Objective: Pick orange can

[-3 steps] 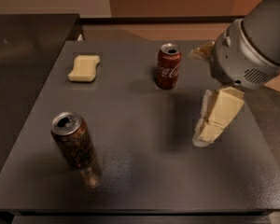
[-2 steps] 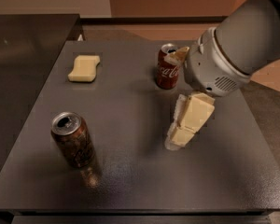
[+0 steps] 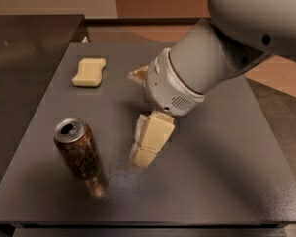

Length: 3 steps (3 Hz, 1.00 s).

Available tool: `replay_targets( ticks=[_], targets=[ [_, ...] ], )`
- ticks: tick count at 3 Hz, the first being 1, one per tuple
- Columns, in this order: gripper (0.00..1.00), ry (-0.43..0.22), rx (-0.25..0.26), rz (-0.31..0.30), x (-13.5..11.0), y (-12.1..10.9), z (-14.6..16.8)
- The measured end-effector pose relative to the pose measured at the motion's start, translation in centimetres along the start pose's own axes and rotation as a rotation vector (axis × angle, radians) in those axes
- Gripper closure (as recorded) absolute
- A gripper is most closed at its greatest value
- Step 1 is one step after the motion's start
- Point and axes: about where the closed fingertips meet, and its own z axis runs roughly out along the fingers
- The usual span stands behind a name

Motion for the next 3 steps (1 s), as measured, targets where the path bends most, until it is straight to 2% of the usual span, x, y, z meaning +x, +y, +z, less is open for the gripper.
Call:
replay_targets(
  ticks=[2,3],
  targets=[
    [0.00,-0.034,-0.137,-0.066,-3.4,2.2,6.3],
    [0.04,-0.050,-0.173,-0.077,-4.7,2.4,8.0]
  ],
)
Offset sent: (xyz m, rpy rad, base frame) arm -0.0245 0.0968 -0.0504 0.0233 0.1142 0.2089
